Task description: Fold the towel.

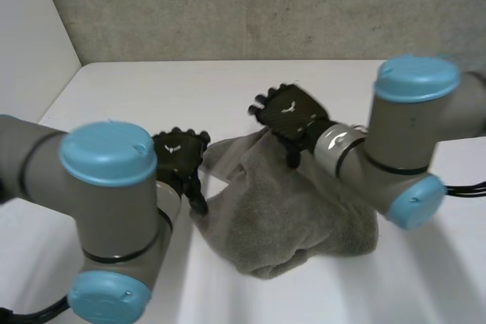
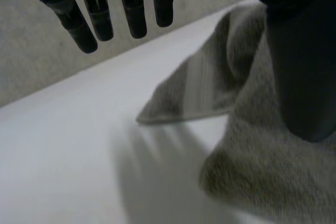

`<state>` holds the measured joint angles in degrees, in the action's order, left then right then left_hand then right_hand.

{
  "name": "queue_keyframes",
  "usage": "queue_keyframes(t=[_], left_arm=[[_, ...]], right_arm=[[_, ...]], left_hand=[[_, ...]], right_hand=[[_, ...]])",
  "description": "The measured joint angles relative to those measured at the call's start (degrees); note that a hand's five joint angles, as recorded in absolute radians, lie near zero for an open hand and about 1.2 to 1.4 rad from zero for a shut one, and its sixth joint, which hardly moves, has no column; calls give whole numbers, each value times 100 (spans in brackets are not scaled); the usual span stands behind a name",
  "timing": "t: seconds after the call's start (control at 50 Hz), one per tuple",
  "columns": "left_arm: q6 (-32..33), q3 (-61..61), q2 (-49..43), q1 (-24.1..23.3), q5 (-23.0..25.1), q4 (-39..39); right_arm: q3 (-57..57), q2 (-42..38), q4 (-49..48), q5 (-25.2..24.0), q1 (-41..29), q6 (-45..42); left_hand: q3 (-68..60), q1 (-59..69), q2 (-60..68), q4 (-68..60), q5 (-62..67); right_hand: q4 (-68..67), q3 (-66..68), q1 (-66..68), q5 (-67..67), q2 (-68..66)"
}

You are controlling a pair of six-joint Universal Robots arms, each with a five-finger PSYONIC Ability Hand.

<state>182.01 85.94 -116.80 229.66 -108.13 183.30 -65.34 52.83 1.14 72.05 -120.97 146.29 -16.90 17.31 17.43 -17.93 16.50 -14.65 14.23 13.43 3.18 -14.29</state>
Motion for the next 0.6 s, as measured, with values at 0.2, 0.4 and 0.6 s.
queue_keyframes(t=[0.2, 0.4, 0.6], left_arm=[[13, -231, -784, -307, -55, 20], [-13, -454, -1224, -712, 4, 20], [-112, -724, -1086, -715, -30, 618]], right_arm=[[874, -1026, 256, 99, -196, -531], [1099, -1004, 416, 689, -195, -849], [623, -77, 64, 1282, -64, -11]], left_hand=[[-353, 298, 309, -242, 446], [-5714, 5647, 5705, -5663, 5634], [-7117, 6458, 6730, -6837, 6789]], right_hand=[[-2141, 2175, 2223, 2254, -2214], [-6184, 6193, 6199, 6295, -5962], [-6195, 6194, 6214, 6295, -5962]])
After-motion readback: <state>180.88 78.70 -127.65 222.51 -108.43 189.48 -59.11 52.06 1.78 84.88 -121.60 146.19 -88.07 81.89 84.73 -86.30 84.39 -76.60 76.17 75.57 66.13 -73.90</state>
